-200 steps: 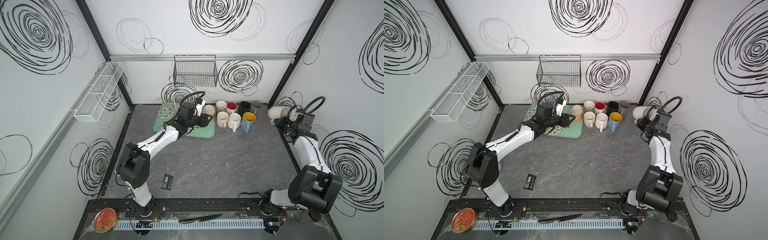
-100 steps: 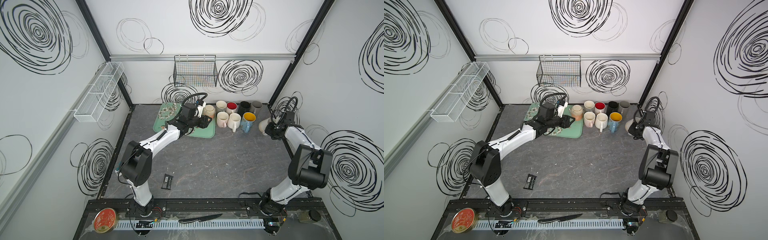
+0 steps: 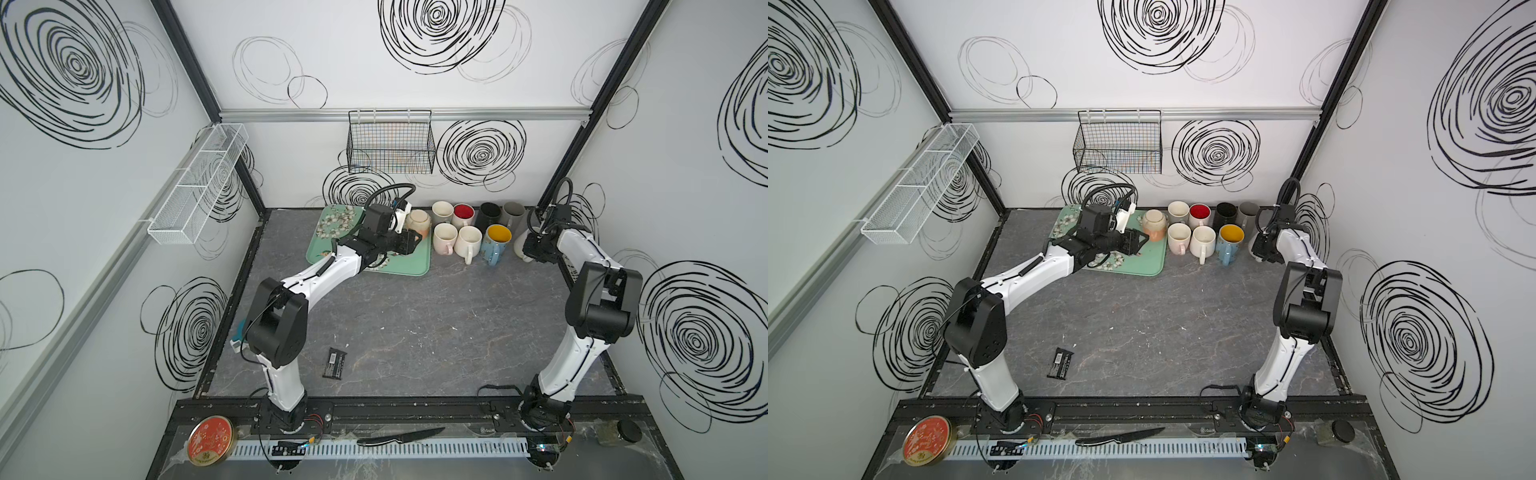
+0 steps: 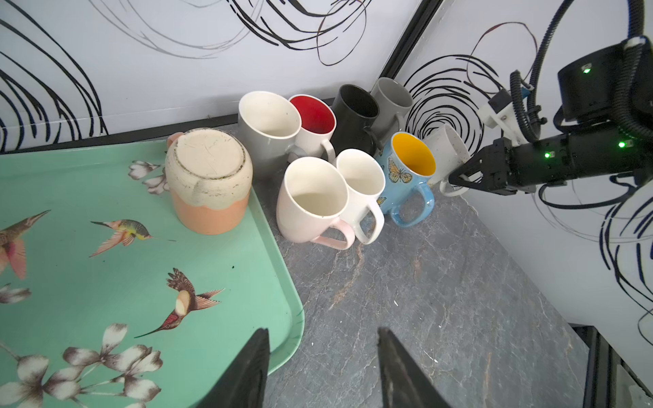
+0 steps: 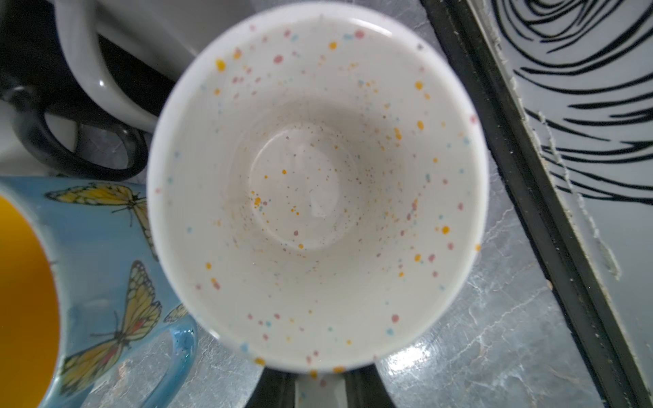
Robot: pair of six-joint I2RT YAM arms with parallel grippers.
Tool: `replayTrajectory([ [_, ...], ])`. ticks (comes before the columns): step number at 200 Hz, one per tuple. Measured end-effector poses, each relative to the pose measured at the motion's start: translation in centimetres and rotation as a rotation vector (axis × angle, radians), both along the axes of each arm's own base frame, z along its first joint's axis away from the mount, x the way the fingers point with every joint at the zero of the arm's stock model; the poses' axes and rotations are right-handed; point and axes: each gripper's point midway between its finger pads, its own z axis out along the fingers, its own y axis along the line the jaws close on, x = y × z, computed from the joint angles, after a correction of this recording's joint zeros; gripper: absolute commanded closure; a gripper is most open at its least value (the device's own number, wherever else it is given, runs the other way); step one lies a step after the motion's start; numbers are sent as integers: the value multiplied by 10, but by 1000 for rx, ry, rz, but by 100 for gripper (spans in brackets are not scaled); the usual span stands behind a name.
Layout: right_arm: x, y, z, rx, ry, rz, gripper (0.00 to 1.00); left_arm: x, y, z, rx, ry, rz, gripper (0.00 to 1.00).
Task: Turn the mug right side up
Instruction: Place the mug at the top-right of the table.
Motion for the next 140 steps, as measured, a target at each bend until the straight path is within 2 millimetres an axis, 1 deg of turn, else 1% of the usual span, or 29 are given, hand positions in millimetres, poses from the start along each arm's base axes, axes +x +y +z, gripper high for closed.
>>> replayTrajectory([
  [27, 5, 6, -12, 3, 37, 36, 100, 3, 2, -3, 22, -3, 9, 45],
  [46, 11, 8, -9, -1, 33, 54, 100, 6, 3, -7, 41, -2, 19, 44],
  [65, 15, 12, -10, 0, 39, 72, 92, 9, 5, -14, 62, 11, 30, 43],
  [85, 19, 14, -10, 3, 37, 84, 88, 13, 6, -24, 81, 26, 44, 41],
  [115, 19, 19, -10, 14, 38, 104, 71, 25, 10, -39, 108, 55, 100, 37],
  [125, 19, 21, -10, 23, 36, 109, 69, 30, 13, -44, 110, 66, 127, 36],
  [140, 21, 27, -8, 27, 29, 125, 68, 36, 21, -53, 115, 89, 168, 35],
])
